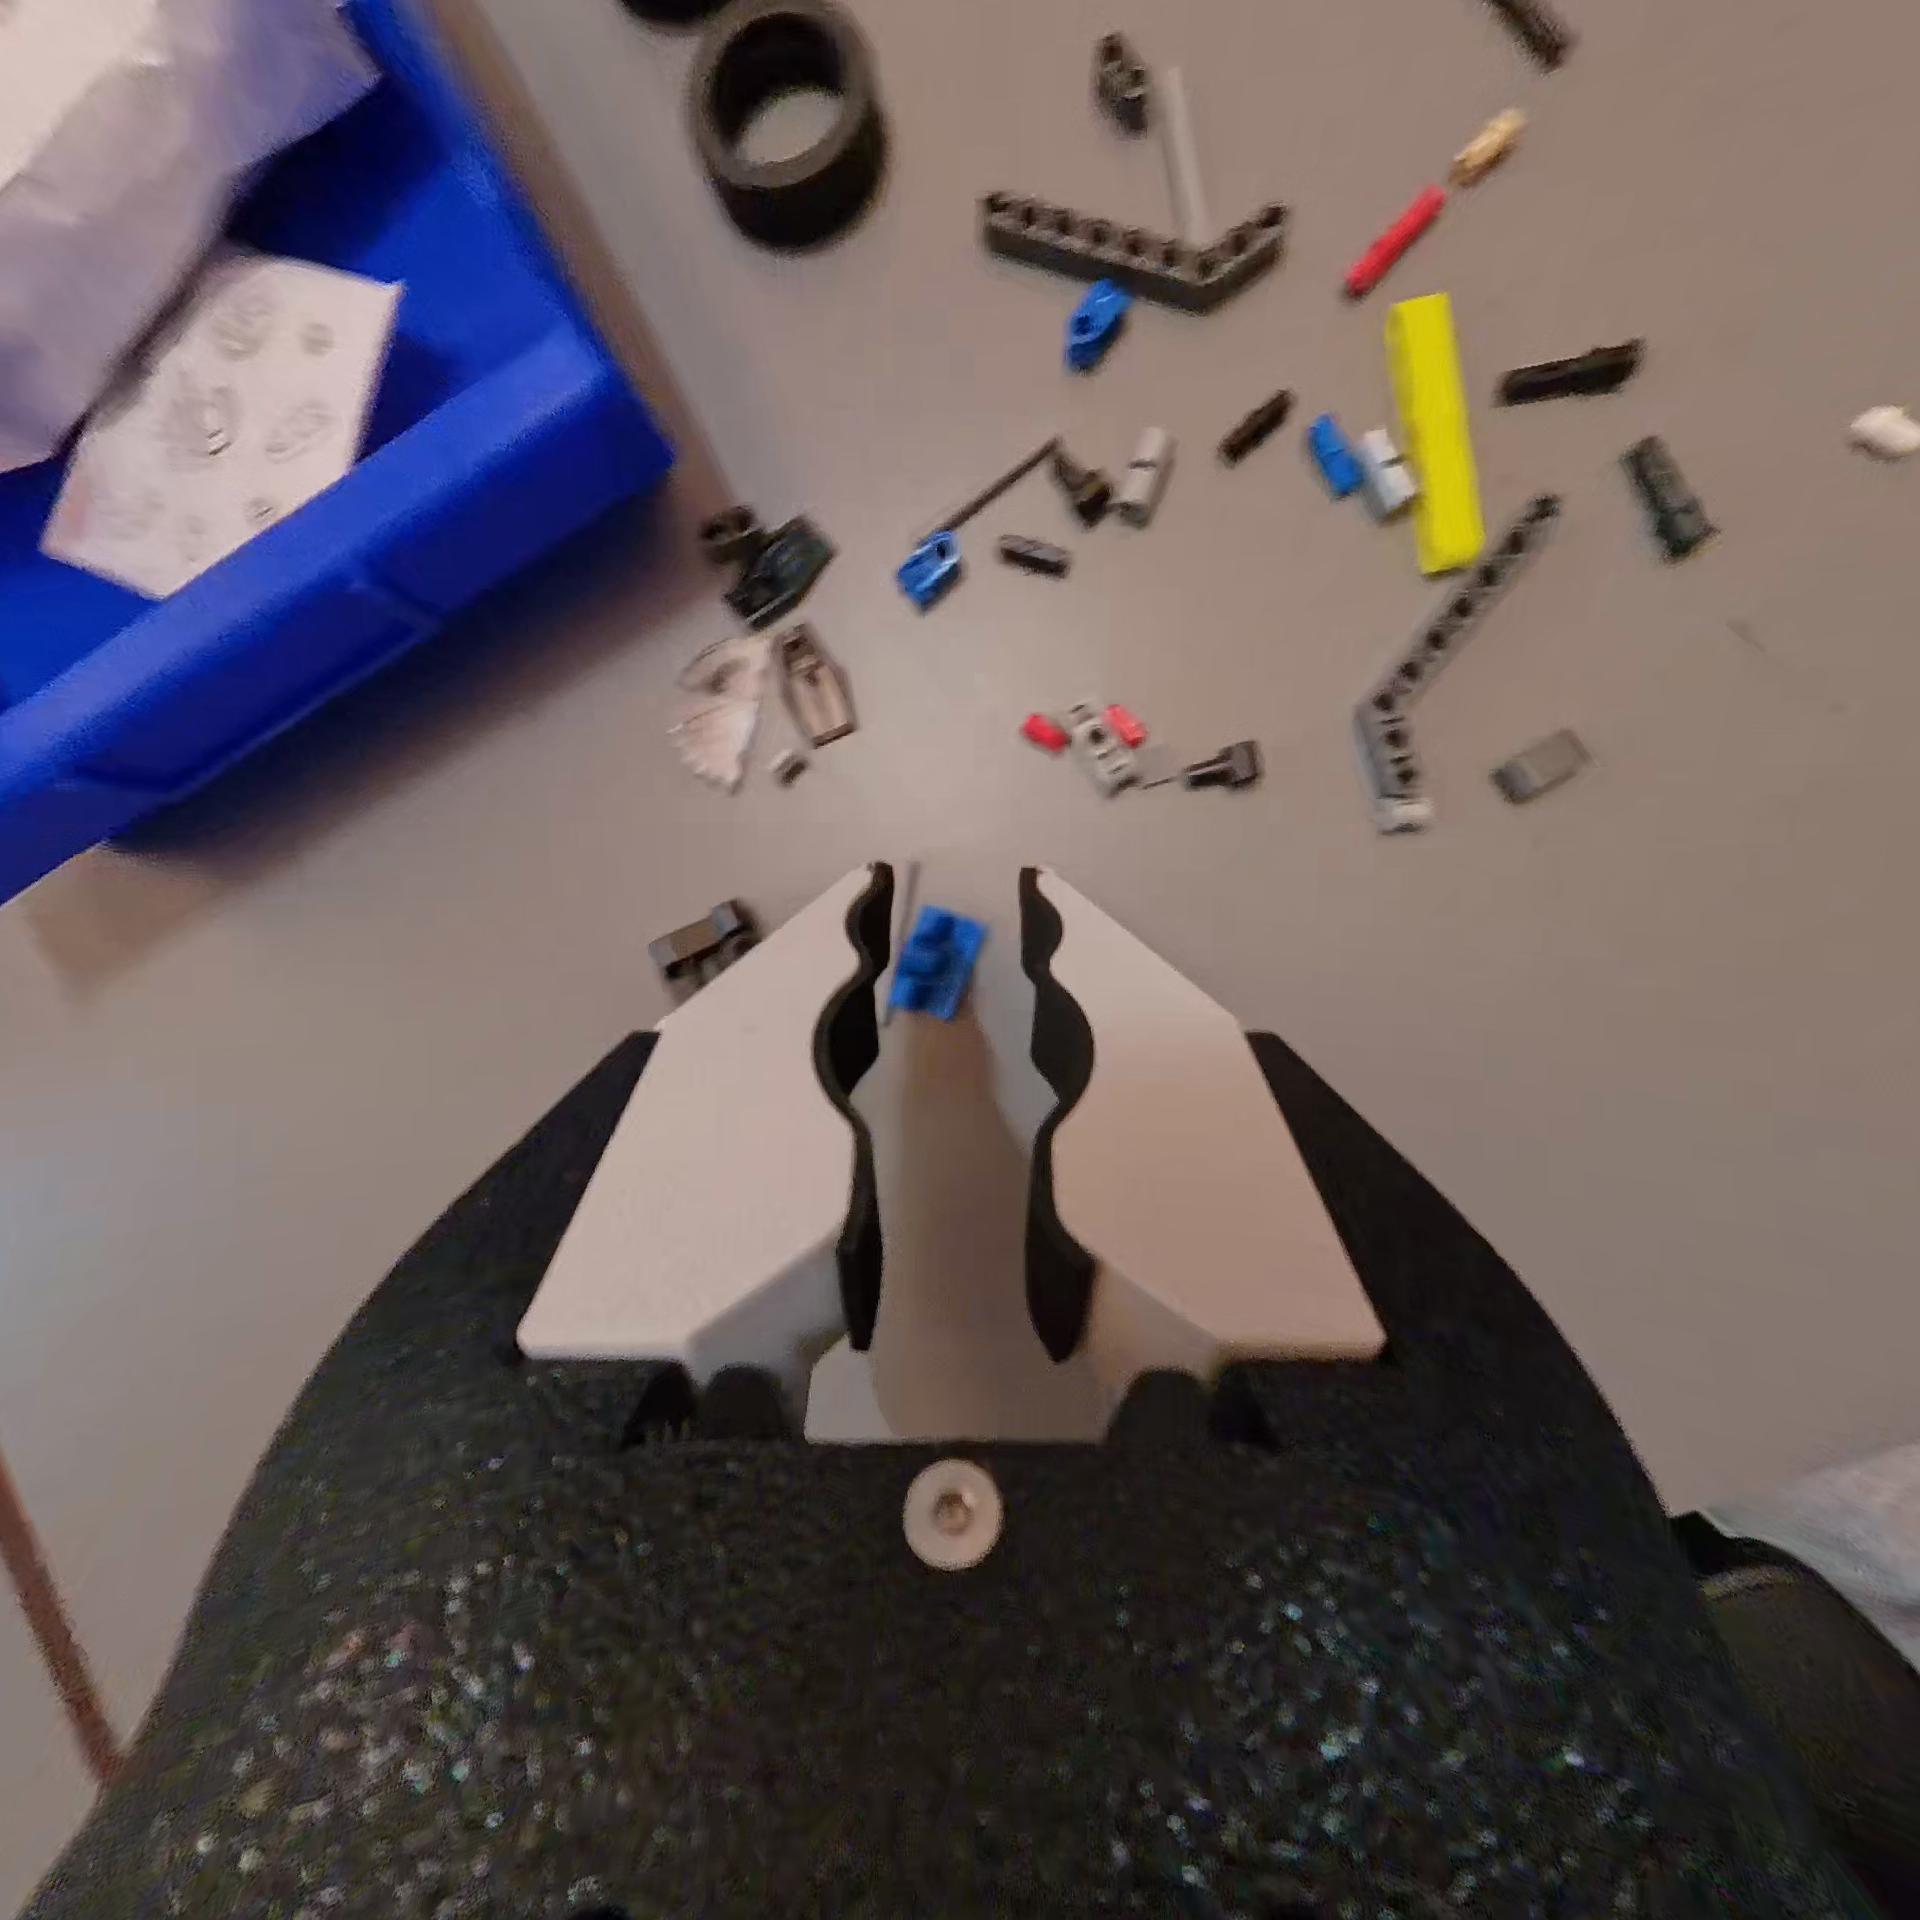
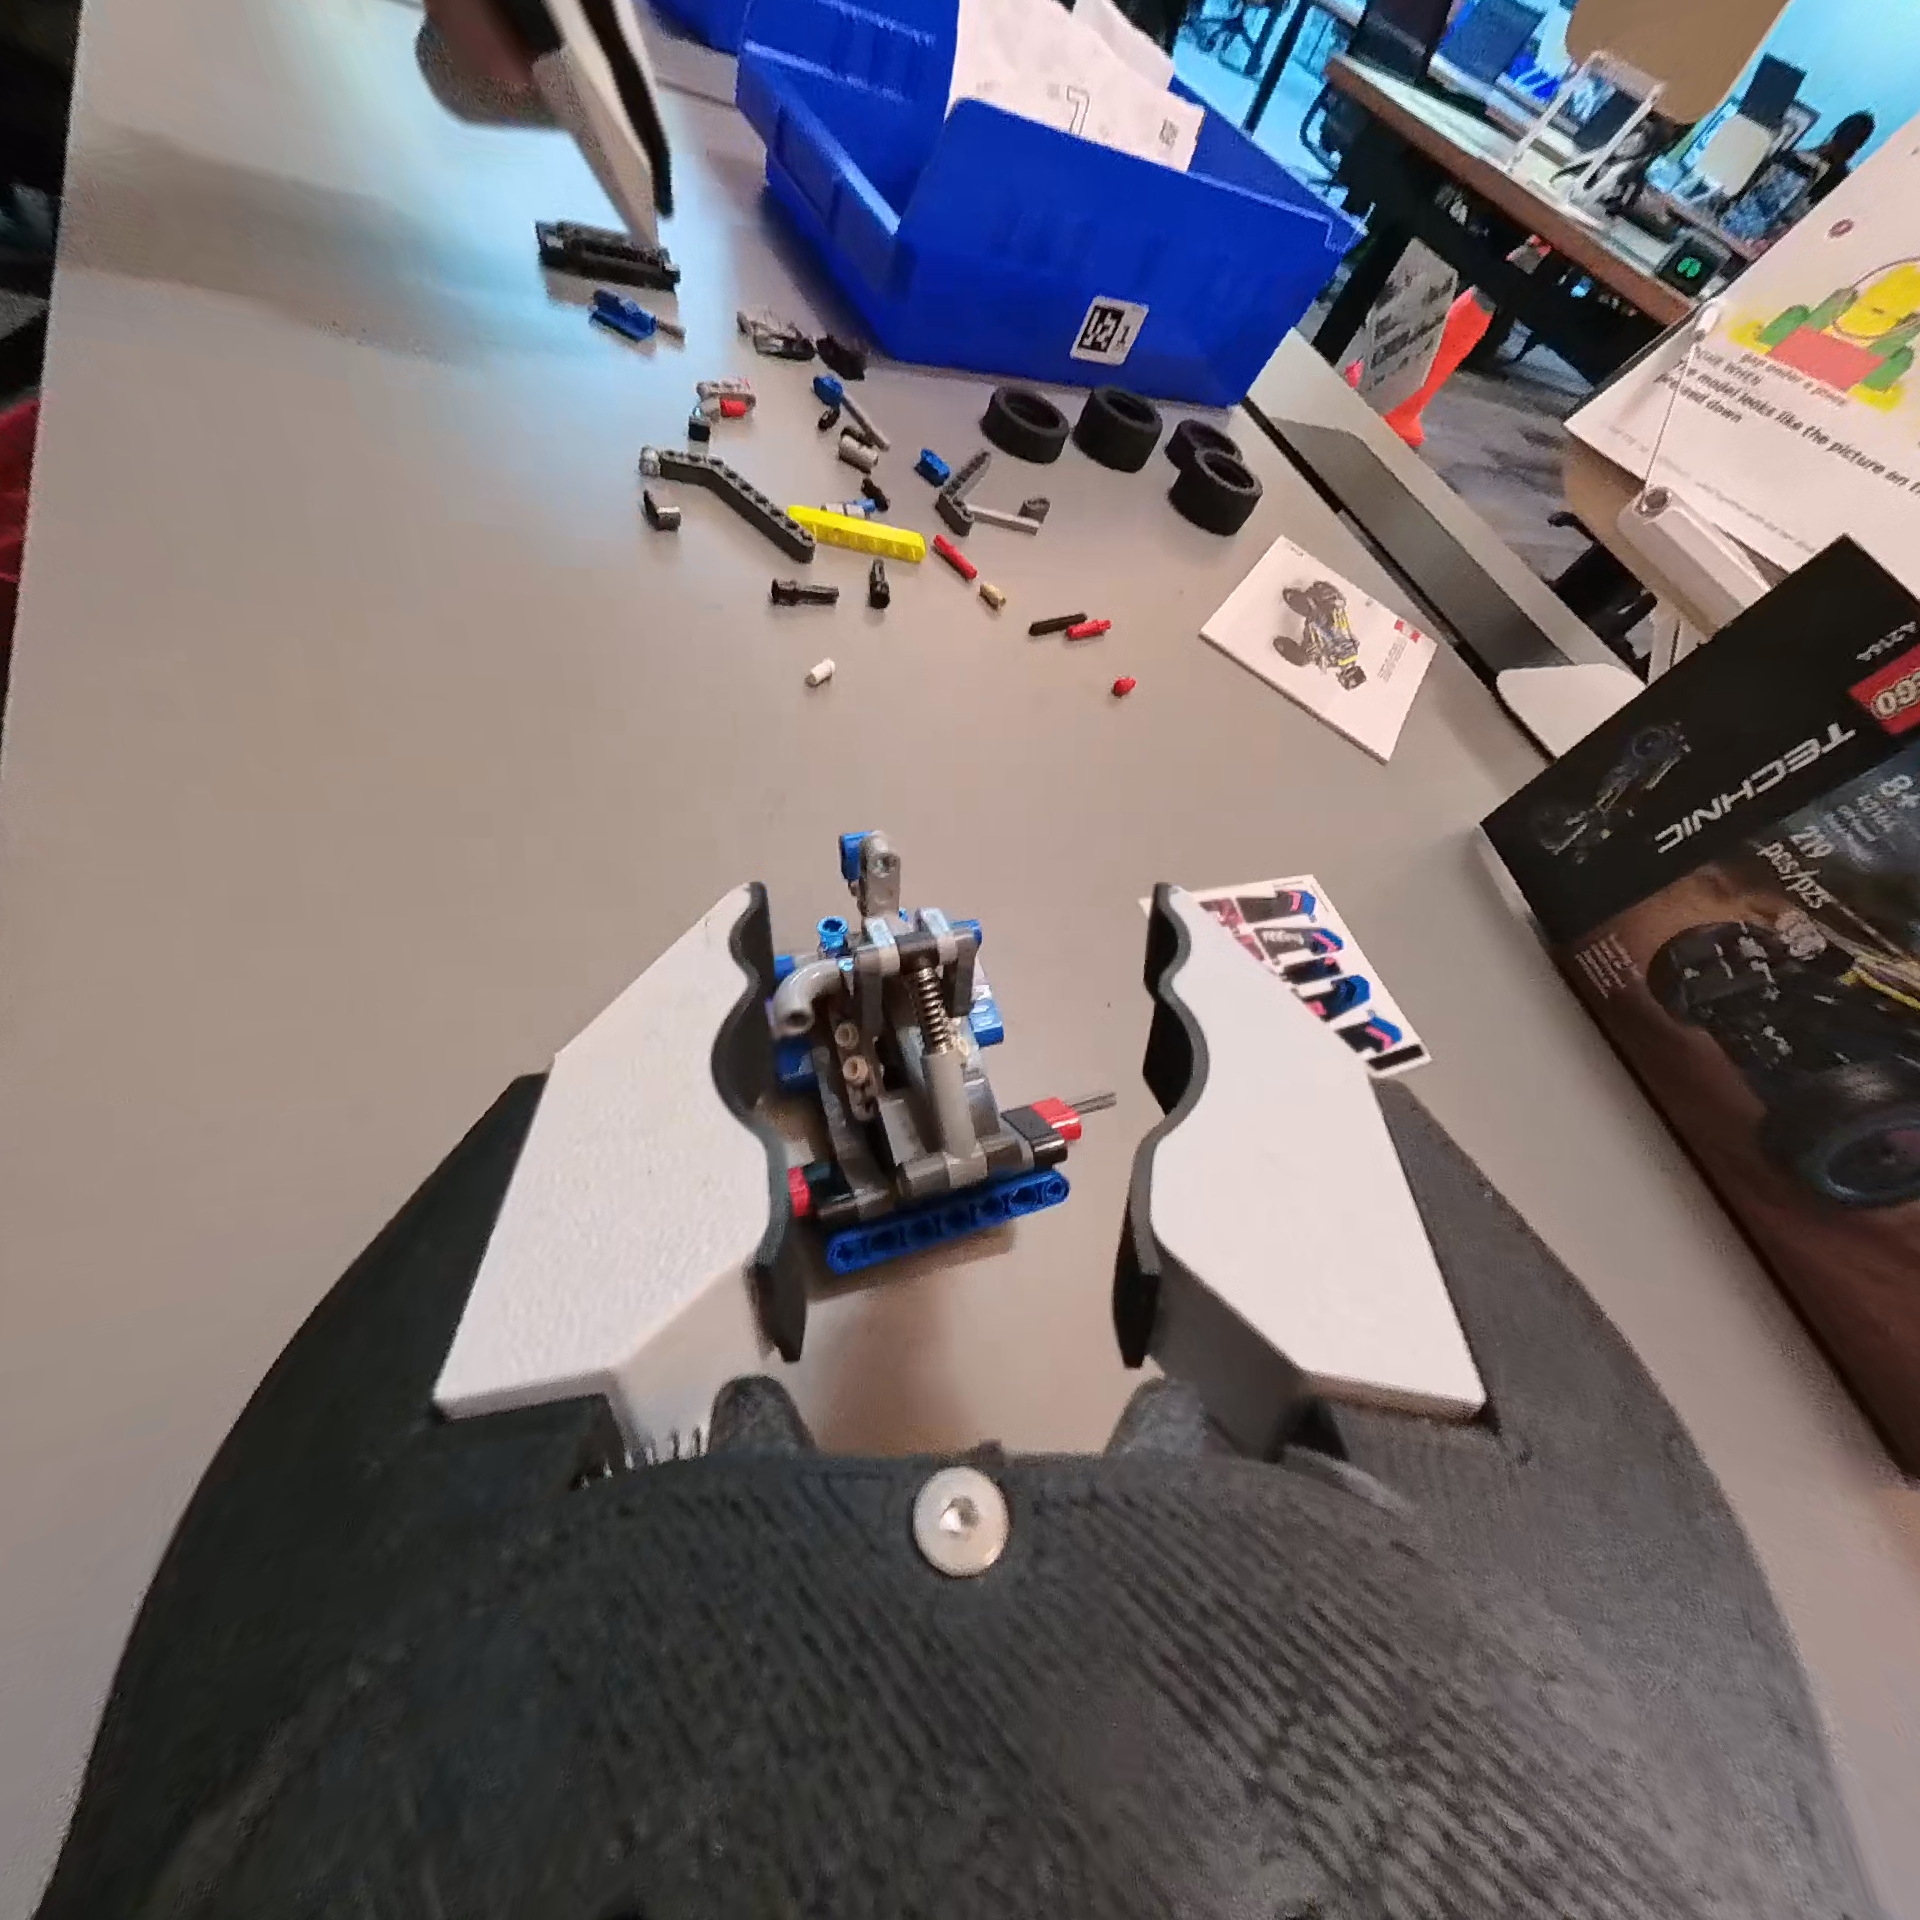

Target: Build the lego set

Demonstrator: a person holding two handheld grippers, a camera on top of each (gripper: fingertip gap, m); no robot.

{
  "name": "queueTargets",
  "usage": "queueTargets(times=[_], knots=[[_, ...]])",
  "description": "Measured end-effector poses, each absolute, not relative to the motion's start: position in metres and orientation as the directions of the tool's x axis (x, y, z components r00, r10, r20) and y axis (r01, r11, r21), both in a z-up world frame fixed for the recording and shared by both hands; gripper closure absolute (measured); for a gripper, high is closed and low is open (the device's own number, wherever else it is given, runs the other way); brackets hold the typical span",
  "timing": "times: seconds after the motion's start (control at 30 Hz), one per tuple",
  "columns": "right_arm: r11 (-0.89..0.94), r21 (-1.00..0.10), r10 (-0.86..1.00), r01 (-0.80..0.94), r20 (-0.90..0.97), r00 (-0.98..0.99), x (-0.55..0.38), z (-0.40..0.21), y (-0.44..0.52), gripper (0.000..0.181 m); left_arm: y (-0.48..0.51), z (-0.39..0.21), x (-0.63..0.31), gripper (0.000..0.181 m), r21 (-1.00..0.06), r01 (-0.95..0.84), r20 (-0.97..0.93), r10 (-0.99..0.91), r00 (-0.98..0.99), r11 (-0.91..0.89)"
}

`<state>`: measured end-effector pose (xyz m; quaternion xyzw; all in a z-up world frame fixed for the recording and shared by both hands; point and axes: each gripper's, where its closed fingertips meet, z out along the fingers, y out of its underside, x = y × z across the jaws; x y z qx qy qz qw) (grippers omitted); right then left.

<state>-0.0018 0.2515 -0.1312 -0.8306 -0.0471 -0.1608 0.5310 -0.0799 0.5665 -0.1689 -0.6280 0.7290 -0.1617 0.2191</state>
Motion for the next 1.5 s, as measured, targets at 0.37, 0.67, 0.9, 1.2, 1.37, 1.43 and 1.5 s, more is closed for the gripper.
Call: queueTargets(times=[0.37,0.67,0.9,1.2,1.37,1.43,1.5], knots=[[-0.345,-0.892,-0.077,0.292,0.337,0.938,0.006,-0.113,0.270,0.113,0.475,-0.191,-0.046,0.160,-0.471,-0.826,-0.040,-0.942,-0.332,0.311],[-0.307,-0.899,-0.049,0.311,0.342,0.938,0.010,-0.104,0.278,0.114,0.469,-0.204,-0.040,0.173,-0.420,-0.865,-0.038,-0.957,-0.287,0.276],[-0.289,-0.914,-0.066,0.283,0.314,0.947,0.021,-0.101,0.274,0.114,0.470,-0.197,-0.034,0.177,-0.462,-0.845,-0.089,-0.961,-0.261,0.271],[-0.238,-0.942,-0.069,0.236,0.259,0.964,0.025,-0.094,0.269,0.119,0.440,-0.129,-0.010,0.177,-0.627,-0.666,-0.268,-0.915,-0.302,0.404],[-0.242,-0.941,-0.032,0.234,0.249,0.968,0.017,-0.097,0.272,0.120,0.386,-0.128,0.020,0.177,-0.608,-0.537,-0.362,-0.806,-0.468,0.585],[-0.255,-0.933,-0.018,0.255,0.269,0.963,0.015,-0.099,0.272,0.121,0.375,-0.139,0.035,0.177,-0.572,-0.511,-0.388,-0.760,-0.521,0.642],[-0.260,-0.930,-0.039,0.261,0.280,0.959,0.020,-0.099,0.269,0.123,0.368,-0.151,0.048,0.177,-0.527,-0.504,-0.396,-0.722,-0.567,0.684]])
